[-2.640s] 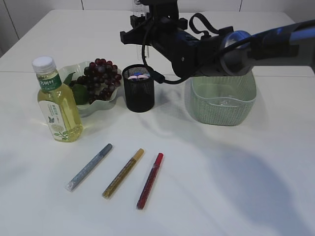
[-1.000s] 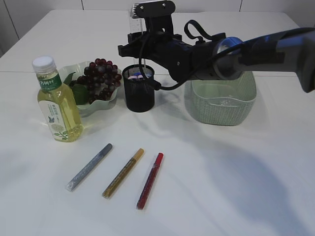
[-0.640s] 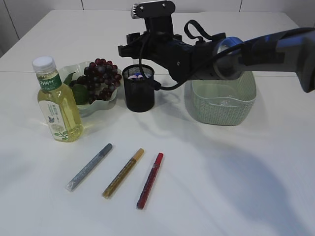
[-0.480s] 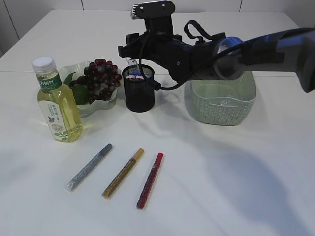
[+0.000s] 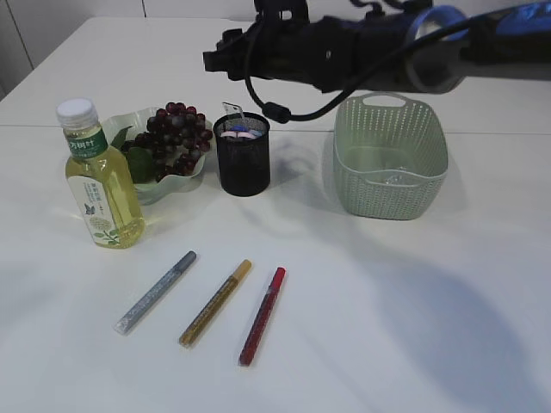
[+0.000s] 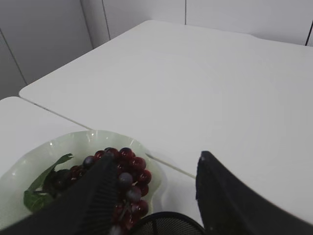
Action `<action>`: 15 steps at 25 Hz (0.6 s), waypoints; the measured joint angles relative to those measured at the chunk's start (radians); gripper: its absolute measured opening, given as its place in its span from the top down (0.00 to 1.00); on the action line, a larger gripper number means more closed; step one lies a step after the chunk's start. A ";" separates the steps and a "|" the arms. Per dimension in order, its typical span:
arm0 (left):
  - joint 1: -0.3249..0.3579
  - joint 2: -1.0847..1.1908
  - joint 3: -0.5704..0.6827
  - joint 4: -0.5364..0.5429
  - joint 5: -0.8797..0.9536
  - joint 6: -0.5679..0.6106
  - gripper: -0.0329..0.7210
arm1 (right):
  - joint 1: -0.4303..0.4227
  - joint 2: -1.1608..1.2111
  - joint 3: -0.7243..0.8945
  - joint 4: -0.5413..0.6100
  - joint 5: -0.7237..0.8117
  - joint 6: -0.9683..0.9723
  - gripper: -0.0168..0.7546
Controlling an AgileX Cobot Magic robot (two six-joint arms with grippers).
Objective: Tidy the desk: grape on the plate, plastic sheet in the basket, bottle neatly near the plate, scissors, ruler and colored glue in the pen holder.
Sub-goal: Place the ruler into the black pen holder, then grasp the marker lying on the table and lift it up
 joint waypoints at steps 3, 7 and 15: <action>0.000 0.000 0.000 0.000 0.000 0.000 0.48 | -0.002 -0.076 0.000 0.000 0.147 0.000 0.44; 0.000 0.000 0.000 0.018 0.000 0.000 0.48 | -0.002 -0.194 0.000 -0.002 0.423 0.000 0.44; 0.000 0.028 0.000 0.120 0.129 0.000 0.48 | -0.002 -0.396 -0.002 -0.010 1.017 0.000 0.44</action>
